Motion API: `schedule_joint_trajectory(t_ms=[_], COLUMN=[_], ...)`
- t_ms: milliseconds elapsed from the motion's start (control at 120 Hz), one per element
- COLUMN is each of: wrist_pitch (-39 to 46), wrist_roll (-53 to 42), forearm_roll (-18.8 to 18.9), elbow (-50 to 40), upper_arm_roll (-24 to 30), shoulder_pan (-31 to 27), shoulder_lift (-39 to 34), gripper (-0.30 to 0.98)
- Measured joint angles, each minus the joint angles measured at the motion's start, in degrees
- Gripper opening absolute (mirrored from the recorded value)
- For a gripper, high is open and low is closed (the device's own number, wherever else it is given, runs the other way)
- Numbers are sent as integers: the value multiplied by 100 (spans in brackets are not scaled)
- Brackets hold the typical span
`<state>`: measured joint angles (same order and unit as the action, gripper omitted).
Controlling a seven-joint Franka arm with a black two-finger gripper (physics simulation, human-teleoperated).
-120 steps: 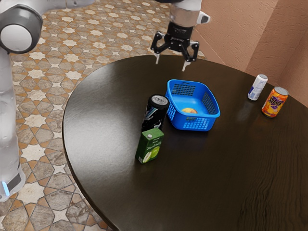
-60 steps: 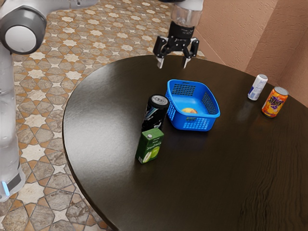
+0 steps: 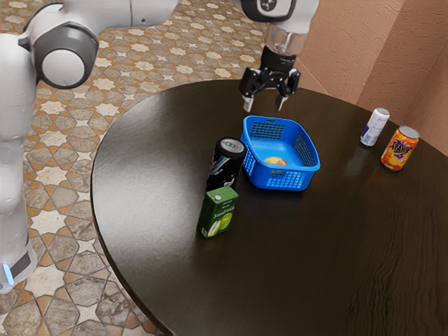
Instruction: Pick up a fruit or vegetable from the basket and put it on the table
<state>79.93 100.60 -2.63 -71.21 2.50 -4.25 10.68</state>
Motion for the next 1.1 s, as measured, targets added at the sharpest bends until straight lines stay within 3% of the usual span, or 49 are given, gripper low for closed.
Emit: schedule_joint_trajectory(t_ms=[600, 817, 1100], wrist_pitch=[656, 1130, 1585], wrist_roll=[-3844, -4795, -5704], forearm_roll=[365, 562, 719], elbow=[-112, -536, -469], upper_arm_roll=[106, 129, 139], shoulder_pan=[62, -20, -449], shoulder_lift=[149, 89, 585], gripper=[69, 69, 69])
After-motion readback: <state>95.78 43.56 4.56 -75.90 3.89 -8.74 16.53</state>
